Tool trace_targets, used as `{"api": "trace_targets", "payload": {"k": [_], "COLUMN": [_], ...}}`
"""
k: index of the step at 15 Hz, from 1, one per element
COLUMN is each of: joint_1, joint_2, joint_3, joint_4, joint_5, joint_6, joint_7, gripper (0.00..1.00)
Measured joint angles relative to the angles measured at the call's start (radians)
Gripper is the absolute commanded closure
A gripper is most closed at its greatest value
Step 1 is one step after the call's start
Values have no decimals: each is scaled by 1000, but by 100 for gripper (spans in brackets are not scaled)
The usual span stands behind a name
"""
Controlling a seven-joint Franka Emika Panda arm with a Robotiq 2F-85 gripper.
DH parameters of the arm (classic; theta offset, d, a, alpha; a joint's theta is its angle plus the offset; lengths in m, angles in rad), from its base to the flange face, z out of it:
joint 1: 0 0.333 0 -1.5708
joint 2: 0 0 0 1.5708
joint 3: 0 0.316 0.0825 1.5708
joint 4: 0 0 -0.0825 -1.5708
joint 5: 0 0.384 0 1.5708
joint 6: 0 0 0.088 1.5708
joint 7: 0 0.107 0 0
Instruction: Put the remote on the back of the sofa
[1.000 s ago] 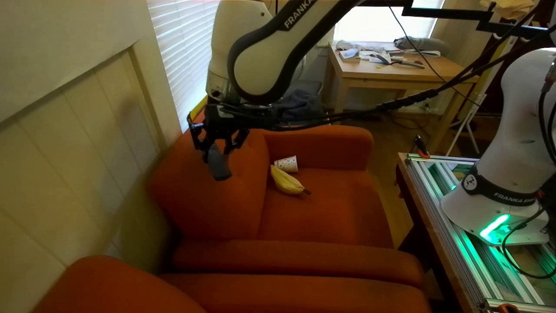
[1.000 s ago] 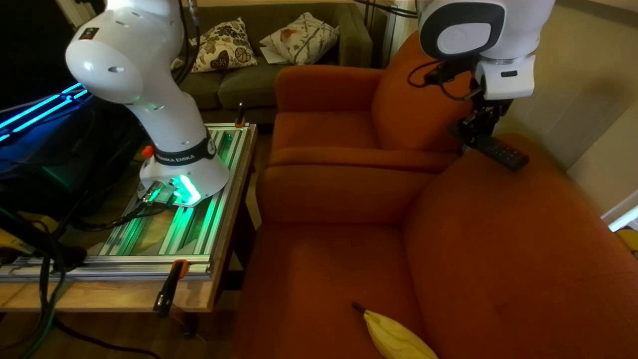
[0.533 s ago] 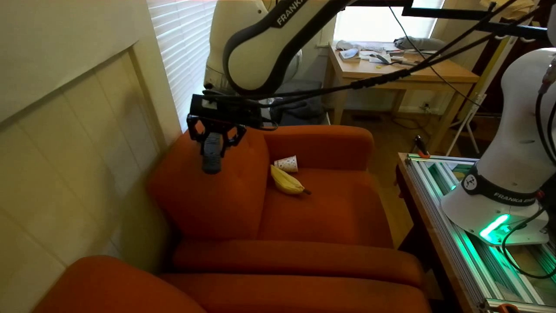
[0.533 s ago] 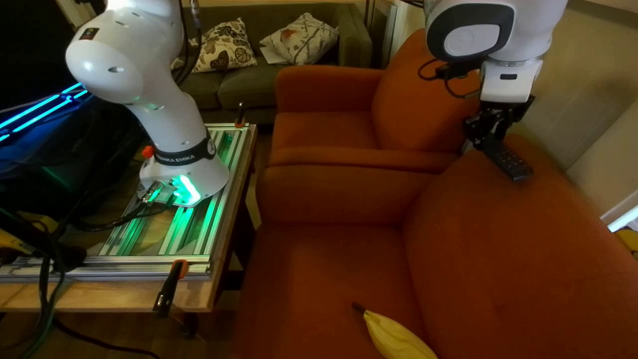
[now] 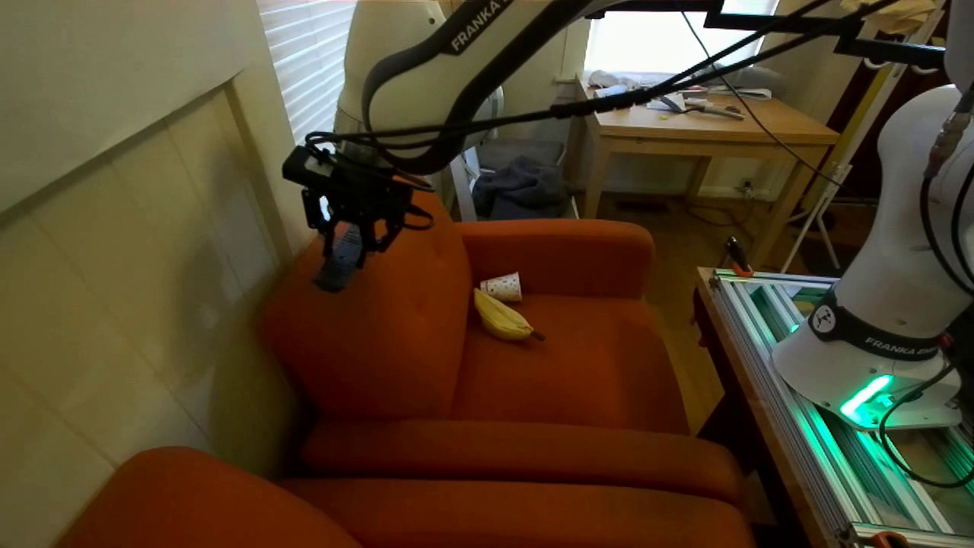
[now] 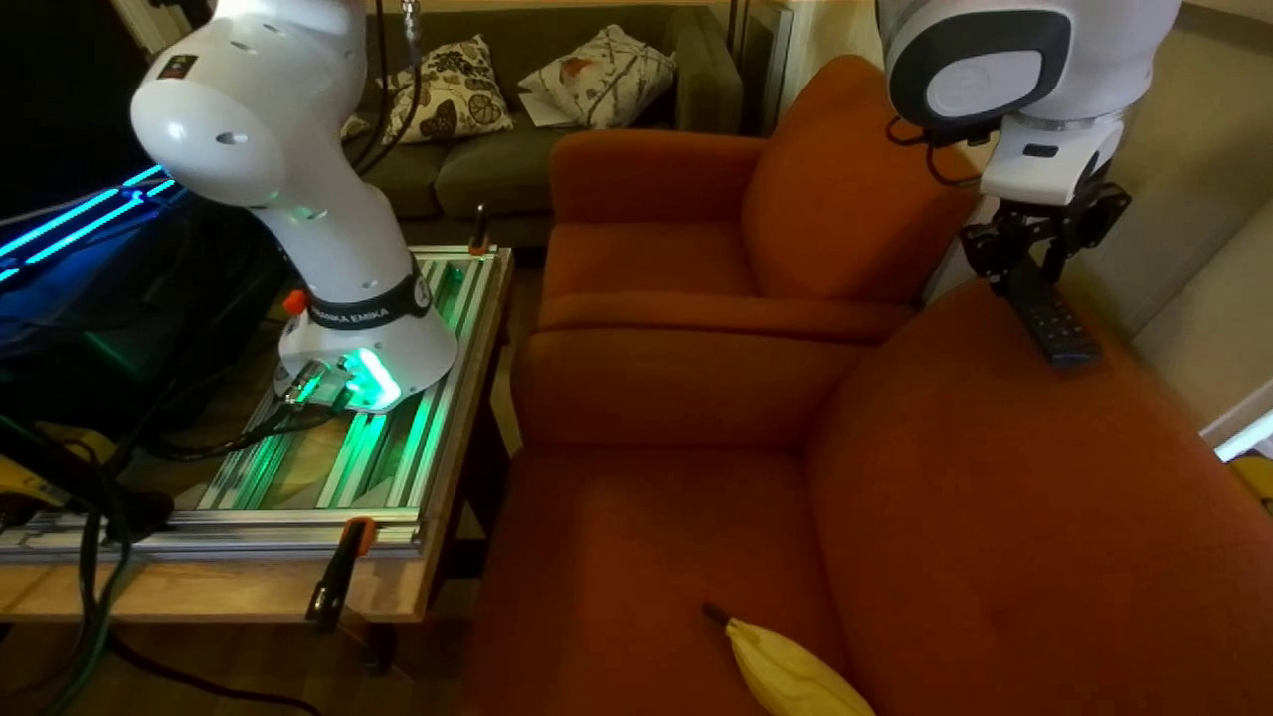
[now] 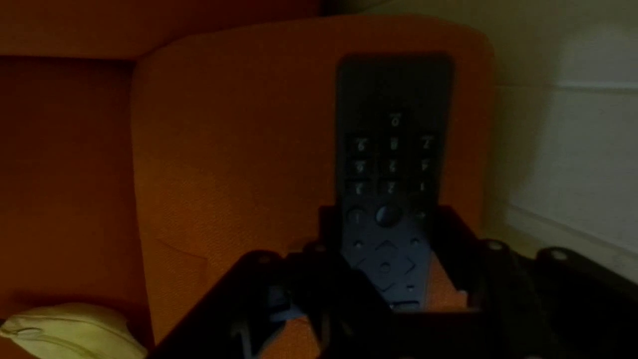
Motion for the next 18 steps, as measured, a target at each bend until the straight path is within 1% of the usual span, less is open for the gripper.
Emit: {"api": "trace_targets", "payload": {"k": [8,12,18], "joint_1": [2,12,23], "joint_2": [103,139,184], "joint_3": [-9,-35,-51], "joint_4": [146,192,239], "joint_5": [-15,-27,-30], "joint_6": [0,0,0], "joint_7": [18,19,22], "gripper": [74,74,74]}}
